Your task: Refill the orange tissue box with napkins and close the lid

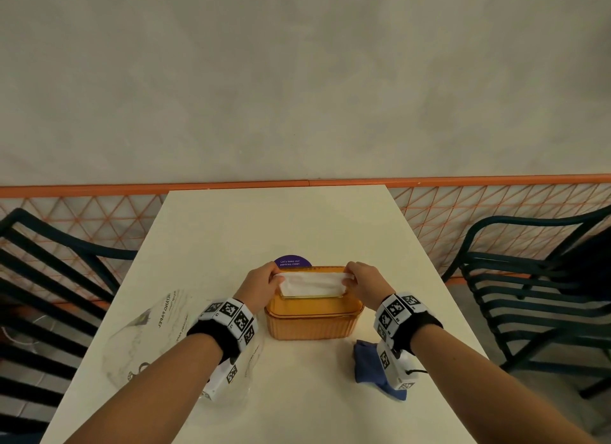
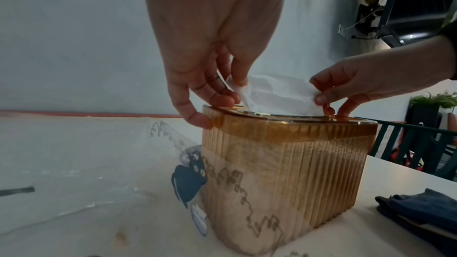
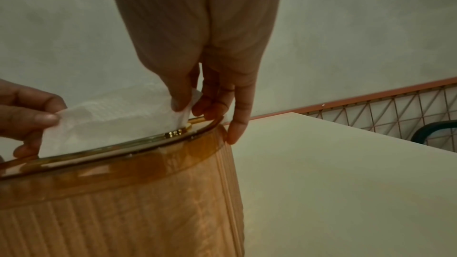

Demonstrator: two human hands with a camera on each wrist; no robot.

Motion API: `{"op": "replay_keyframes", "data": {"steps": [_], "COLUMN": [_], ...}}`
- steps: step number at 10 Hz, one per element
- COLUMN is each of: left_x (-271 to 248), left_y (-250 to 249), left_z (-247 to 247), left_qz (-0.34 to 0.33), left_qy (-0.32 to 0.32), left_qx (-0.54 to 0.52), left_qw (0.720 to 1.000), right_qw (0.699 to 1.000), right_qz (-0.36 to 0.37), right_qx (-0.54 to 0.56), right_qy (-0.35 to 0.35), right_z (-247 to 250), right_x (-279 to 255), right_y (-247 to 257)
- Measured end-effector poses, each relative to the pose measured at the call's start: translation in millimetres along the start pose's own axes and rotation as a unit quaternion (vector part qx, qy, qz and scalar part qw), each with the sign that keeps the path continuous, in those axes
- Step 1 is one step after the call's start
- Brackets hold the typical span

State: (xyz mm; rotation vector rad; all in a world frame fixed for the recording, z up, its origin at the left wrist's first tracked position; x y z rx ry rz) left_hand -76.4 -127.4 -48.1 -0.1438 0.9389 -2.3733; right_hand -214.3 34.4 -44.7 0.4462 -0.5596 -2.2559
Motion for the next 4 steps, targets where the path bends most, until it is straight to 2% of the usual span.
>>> {"op": "replay_keyframes", "data": {"steps": [3, 4], "left_x": [-0.4, 1.0], "left_y": [-0.7, -3.2], "left_z": [-0.9, 10.2], "left_qz": [0.042, 0.035], "left_qy": [-0.011, -0.054], "left_qx": [-0.005, -0.024], "left_qw": [0.999, 0.998], "right_qw": [1.000, 1.000], "right_qz": [-0.008, -0.008], "right_qx": [-0.001, 0.021], "right_qy": [0.006, -0.022], "right_z": [2.6, 12.8], "right_x": [6.4, 9.5], "right_y": [-2.8, -5.1]}}
Point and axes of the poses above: each hand's wrist, its own x-axis towards the middle knuckle, its own z-axis out of the back of the hand, y = z × x, the point moved 7 cm from there along x, towards the middle knuckle, and after that the axes turned 3 degrees about x, right-handed, at the moved point
